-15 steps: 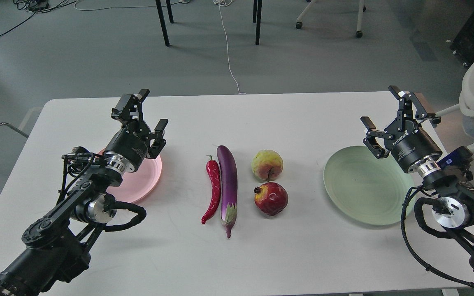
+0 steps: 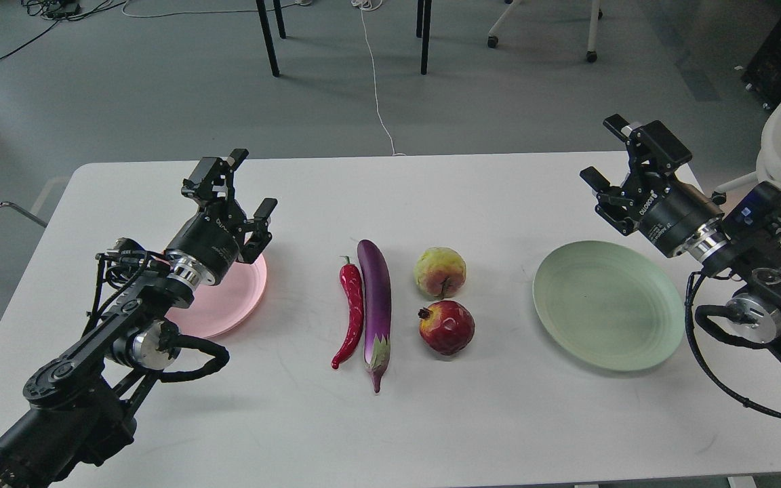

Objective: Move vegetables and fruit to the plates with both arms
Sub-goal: 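Move the right gripper over the yellow pear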

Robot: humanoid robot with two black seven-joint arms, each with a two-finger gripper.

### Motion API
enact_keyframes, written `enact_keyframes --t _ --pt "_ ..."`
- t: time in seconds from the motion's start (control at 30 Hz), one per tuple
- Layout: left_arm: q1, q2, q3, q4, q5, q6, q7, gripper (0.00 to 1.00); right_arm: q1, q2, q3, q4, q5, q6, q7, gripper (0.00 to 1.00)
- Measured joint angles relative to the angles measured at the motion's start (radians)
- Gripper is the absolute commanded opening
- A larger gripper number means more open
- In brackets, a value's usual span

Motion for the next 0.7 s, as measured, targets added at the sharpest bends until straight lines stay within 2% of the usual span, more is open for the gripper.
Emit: enact_keyframes --t 0.17,0.33,0.5,0.7 --pt "-0.001 0.02 0.0 -0.011 -0.003 -0.005 -0.006 0.98 0.289 -0.042 -0.311 -0.01 -0.263 0.0 0.0 0.99" --pt "0.0 0.024 0.0 -0.017 -0.004 0.0 -0.026 0.98 0.581 -0.034 -0.661 -0.041 -0.467 0.001 0.0 0.99" --pt "0.003 0.024 0.0 -0.037 -0.004 0.004 -0.028 0.98 0.753 0.109 -0.936 -0.118 -0.634 0.001 0.0 0.98" --pt "0.006 0.023 -0.001 -0.04 -0.002 0.006 -0.028 0.98 0.773 0.282 -1.032 -0.244 -0.71 0.034 0.0 0.99"
